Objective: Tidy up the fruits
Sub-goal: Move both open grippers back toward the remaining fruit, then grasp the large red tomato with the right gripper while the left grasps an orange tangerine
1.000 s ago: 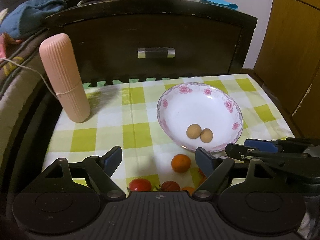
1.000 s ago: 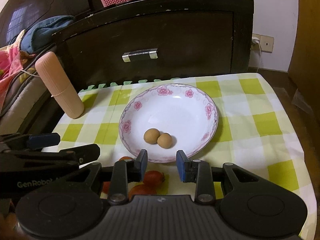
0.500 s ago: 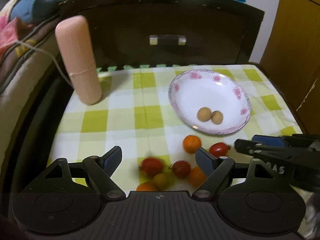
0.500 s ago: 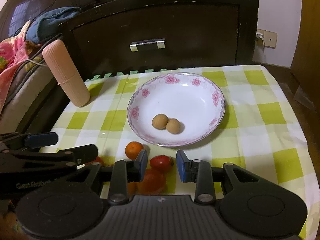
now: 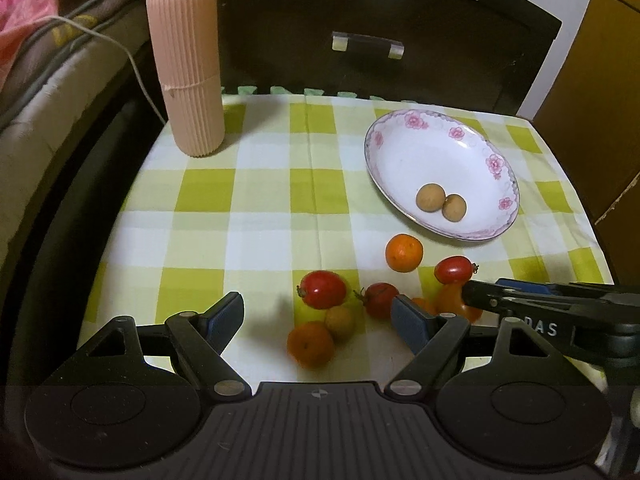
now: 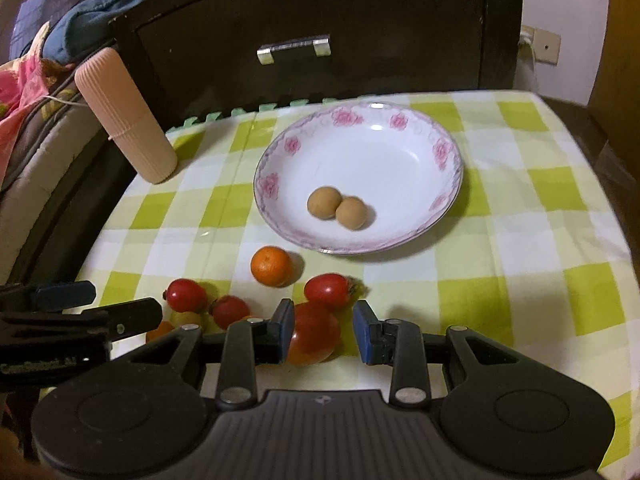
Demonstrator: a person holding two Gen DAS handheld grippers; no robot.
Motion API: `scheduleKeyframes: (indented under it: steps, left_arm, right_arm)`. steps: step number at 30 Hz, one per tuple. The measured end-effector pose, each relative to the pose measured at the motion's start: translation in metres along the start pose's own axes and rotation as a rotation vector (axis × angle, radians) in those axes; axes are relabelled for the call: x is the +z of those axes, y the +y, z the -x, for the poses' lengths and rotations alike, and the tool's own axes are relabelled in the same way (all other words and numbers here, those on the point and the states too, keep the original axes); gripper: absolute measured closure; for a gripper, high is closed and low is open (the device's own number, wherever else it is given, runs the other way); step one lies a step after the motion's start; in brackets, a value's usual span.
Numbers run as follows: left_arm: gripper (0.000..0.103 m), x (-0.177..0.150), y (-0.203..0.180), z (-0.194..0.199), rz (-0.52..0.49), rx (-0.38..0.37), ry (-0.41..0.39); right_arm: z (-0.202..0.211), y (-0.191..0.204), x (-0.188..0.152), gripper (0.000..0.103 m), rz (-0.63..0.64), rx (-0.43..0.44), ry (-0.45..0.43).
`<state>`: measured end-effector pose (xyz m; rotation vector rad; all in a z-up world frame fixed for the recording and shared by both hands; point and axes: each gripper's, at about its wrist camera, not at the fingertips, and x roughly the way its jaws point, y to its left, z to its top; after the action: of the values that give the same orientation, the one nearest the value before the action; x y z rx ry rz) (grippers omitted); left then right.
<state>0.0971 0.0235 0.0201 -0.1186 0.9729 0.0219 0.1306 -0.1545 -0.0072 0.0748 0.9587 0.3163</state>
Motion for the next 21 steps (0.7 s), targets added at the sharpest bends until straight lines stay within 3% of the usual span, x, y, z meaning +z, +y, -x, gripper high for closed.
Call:
scheduleKeyframes:
  steps: [5, 21]
  left_arm:
    - [0.018, -0.001, 0.002, -0.005, 0.009, -0.007, 0.019]
    - [0.017, -0.001, 0.006, -0.014, 0.035, -0.026, 0.058]
  right_arm:
    - [-0.011, -0.001, 0.002, 0.065, -0.027, 0.027, 0.025]
    - [-0.036, -0.015, 0.002, 0.063, -0.198, 0.13, 0.108]
